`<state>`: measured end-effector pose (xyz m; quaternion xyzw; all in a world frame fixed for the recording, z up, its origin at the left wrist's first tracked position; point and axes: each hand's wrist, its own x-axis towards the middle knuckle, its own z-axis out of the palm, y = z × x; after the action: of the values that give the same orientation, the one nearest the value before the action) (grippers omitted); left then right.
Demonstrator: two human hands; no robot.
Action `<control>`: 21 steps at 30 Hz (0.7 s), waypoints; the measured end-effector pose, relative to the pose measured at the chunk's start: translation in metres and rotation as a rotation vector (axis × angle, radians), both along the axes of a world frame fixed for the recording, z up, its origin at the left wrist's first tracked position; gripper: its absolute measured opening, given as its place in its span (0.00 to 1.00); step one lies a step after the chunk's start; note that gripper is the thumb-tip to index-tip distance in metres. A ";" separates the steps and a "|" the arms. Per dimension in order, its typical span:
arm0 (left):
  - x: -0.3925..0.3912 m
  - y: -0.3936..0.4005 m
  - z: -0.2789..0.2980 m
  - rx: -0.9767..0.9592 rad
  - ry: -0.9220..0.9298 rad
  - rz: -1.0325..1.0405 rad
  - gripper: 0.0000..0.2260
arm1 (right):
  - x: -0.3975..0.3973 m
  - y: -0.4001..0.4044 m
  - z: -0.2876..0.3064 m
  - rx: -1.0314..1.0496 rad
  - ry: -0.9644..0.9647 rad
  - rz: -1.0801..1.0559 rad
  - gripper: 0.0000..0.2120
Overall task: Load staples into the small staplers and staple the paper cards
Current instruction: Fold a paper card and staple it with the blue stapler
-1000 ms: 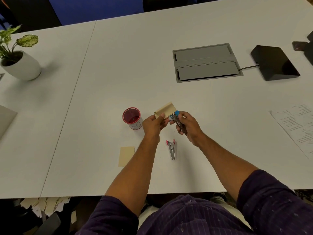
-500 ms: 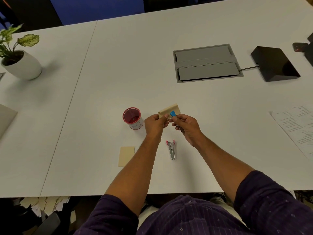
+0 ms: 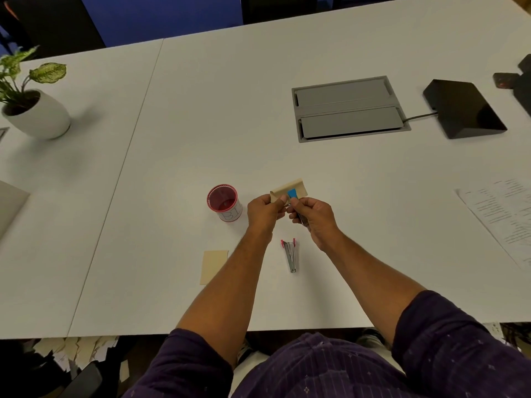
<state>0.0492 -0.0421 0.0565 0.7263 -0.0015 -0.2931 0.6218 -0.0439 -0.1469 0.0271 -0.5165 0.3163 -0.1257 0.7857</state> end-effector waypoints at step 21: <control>0.000 -0.001 -0.006 -0.152 0.223 0.031 0.17 | 0.006 0.009 0.001 0.008 0.061 -0.053 0.11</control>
<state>0.0488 -0.0430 0.0509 0.6401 0.0566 -0.3615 0.6756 -0.0384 -0.1382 0.0282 -0.5084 0.3541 -0.1296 0.7742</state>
